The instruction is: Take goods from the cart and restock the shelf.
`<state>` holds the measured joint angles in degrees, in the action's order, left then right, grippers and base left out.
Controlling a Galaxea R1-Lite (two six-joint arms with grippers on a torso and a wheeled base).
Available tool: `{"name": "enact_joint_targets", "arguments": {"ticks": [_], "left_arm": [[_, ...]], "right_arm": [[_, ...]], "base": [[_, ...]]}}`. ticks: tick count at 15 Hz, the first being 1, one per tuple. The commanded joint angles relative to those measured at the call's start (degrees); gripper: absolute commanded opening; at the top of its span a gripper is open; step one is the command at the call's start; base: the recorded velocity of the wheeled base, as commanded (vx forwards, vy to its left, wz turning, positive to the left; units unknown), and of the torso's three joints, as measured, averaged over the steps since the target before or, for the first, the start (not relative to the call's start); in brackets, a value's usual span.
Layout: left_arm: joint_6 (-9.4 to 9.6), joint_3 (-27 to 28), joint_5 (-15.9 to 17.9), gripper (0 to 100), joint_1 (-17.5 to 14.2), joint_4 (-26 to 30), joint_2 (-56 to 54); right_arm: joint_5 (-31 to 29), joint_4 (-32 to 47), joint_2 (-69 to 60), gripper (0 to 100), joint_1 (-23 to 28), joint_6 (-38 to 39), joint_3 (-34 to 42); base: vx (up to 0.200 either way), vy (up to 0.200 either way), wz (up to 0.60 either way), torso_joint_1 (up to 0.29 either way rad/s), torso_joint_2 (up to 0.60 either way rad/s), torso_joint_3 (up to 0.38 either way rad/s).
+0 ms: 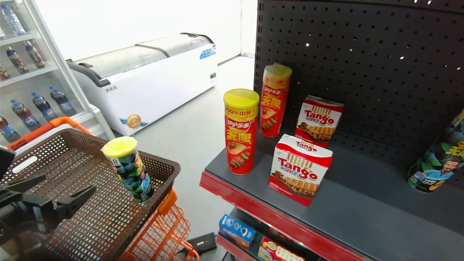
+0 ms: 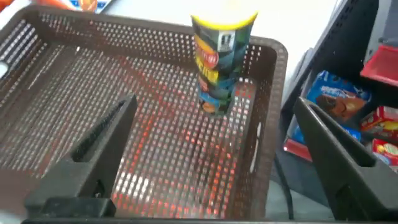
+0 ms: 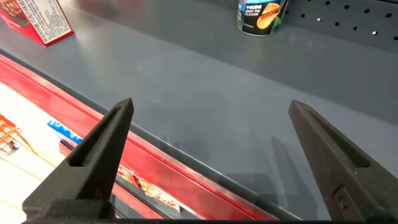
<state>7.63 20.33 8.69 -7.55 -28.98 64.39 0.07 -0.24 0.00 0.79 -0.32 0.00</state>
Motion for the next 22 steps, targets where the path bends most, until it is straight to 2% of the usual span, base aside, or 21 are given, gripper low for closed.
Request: {"name": "enact_joint_targets", "arguments": {"ticks": [1, 3, 4, 5, 6, 13, 17, 22], "left_arm": [[0.19, -6.3, 0.3, 100, 1.7, -13.3, 15.8], [0.02, -7.1, 0.1, 100, 2.0, -19.9, 21.7], [-0.25, -6.7, 0.1, 100, 2.0, -21.1, 23.0], [-1.39, -5.2, 0.1, 100, 3.0, -25.2, 26.8], [-1.65, -4.1, 0.2, 100, 3.6, -27.4, 29.0], [-1.57, 3.1, 0.0, 100, 4.9, -38.3, 43.6], [-1.83, 6.3, 0.0, 100, 5.1, -42.4, 47.4], [-1.83, 9.3, 0.0, 100, 4.7, -43.4, 50.7]], "right_arm": [[0.0, 0.0, 0.0, 100, 0.0, 0.0, 0.0], [0.0, 0.0, 0.0, 100, 0.0, 0.0, 0.0], [0.0, 0.0, 0.0, 100, 0.0, 0.0, 0.0], [0.0, 0.0, 0.0, 100, 0.0, 0.0, 0.0], [0.0, 0.0, 0.0, 100, 0.0, 0.0, 0.0], [0.0, 0.0, 0.0, 100, 0.0, 0.0, 0.0], [0.0, 0.0, 0.0, 100, 0.0, 0.0, 0.0], [0.0, 0.0, 0.0, 100, 0.0, 0.0, 0.0]], "base": [[0.000, 0.000, 0.00, 0.000, 0.00, 0.000], [0.000, 0.000, 0.00, 0.000, 0.00, 0.000], [0.000, 0.000, 0.00, 0.000, 0.00, 0.000], [0.000, 0.000, 0.00, 0.000, 0.00, 0.000], [0.000, 0.000, 0.00, 0.000, 0.00, 0.000], [0.000, 0.000, 0.00, 0.000, 0.00, 0.000], [0.000, 0.000, 0.00, 0.000, 0.00, 0.000], [0.000, 0.000, 0.00, 0.000, 0.00, 0.000]]}}
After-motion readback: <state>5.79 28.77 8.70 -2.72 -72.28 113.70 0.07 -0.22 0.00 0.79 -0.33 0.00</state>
